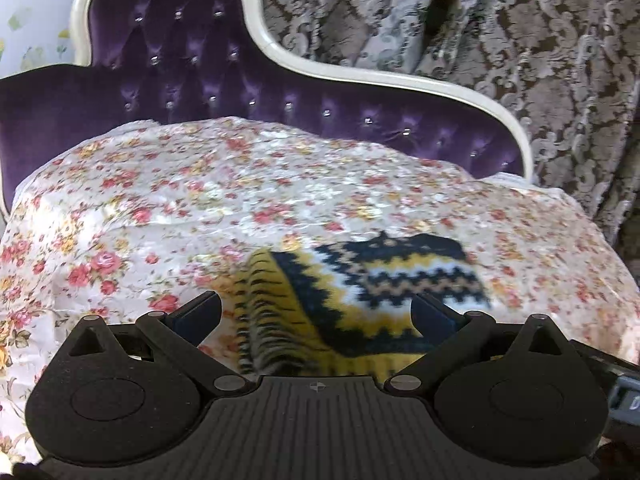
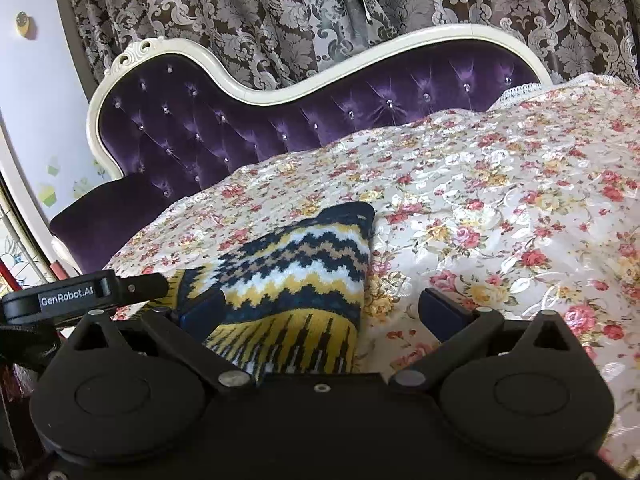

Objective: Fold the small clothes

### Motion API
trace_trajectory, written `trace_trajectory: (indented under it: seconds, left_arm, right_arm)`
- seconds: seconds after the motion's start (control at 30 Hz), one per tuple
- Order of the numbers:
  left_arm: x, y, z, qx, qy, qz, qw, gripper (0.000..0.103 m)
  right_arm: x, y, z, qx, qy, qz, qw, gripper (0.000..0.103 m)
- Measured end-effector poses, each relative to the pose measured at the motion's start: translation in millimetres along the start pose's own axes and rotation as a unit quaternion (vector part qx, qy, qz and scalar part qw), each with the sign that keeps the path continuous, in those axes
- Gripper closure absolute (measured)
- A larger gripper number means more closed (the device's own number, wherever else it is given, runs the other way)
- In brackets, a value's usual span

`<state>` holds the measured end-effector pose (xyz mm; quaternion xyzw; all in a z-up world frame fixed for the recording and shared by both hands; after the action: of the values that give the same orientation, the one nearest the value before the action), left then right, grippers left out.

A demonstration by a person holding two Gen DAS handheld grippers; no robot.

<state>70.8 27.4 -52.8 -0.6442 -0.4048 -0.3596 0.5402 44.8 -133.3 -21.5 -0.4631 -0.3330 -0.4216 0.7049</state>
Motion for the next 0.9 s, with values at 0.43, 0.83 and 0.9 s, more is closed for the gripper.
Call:
trace_trajectory:
  seconds: [0.43, 0.83, 0.9]
  left_arm:
    - [-6.3, -34.8, -35.2, 0.009, 0.068, 0.000, 0.9977, 0.001]
    - [-28.7, -53.8, -53.7, 0.067, 0.121, 0.036, 0.9897, 0.001]
    - [-30.5, -56.4, -55.5, 0.061, 0.123, 0.038, 0.9899, 0.001]
  right_arm:
    - [2.5, -27.2, 8.3, -0.032, -0.017, 0.058, 0.998, 0.000]
    - [-5.0, -54.7, 8.5, -0.029, -0.020, 0.061, 0.997, 0.000]
    - [-4.9, -56.1, 6.6, -0.034, -0.022, 0.061, 0.997, 0.000]
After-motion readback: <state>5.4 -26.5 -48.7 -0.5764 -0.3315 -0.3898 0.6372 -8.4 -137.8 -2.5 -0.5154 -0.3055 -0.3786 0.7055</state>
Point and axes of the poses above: each gripper's, at about its wrist camera, not at the fingertips, and y roughly the way its jaws point, z to its left, x to its top, the point moved 3 cm from there along y, roughly the way its jaws point, and after that the axes turned 10 degrees about -z, right-handed, at the moved point
